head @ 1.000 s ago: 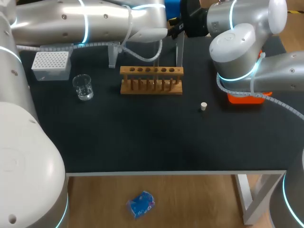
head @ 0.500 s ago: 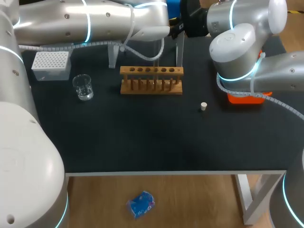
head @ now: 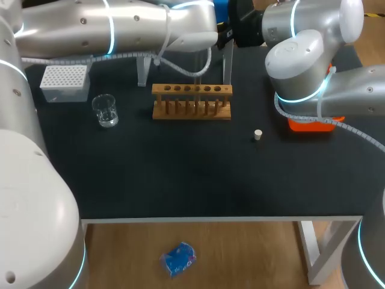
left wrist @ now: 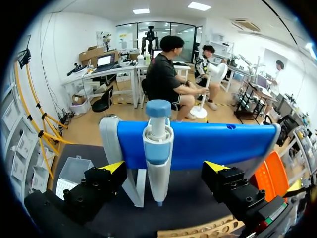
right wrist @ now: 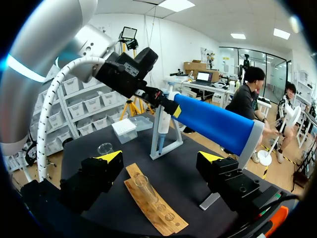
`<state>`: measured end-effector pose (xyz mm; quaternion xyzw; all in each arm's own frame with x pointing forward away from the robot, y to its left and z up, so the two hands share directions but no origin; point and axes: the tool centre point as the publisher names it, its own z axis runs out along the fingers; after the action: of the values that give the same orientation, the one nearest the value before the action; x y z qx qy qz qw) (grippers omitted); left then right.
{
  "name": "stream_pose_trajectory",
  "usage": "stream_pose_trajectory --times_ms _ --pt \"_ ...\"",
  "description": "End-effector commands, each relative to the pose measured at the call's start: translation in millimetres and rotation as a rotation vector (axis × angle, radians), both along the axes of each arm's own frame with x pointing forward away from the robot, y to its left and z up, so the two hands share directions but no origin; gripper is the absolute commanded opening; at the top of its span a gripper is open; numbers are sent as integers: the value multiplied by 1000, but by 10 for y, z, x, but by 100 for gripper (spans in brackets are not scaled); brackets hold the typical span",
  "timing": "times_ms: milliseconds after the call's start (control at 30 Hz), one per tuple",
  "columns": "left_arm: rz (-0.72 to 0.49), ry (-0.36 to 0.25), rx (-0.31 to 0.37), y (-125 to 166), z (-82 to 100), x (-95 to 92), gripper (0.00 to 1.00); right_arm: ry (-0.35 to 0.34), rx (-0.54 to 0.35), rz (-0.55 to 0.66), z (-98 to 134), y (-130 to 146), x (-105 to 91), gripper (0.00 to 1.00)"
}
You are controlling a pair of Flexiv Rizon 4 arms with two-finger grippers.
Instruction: Invert the test tube, pick up the pipette, mount the tip to pipette, aspirate from beaker and dispense into the tube, eject the tip, return the pipette, and cap with the stopper.
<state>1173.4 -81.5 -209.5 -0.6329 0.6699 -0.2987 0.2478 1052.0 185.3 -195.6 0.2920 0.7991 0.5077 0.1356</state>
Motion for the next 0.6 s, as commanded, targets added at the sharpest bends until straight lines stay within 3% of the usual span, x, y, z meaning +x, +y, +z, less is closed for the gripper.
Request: stream_pose_trajectory --times_ms 33,400,600 --pt "-21 -23 -24 54 11 -183 100 2 0 3 7 -11 -4 100" --pt "-90 -85 -50 47 105 -530 100 2 0 3 7 -11 -4 100" --pt "-203 -143 -66 41 216 -754 100 -6 0 13 40 -38 -38 100"
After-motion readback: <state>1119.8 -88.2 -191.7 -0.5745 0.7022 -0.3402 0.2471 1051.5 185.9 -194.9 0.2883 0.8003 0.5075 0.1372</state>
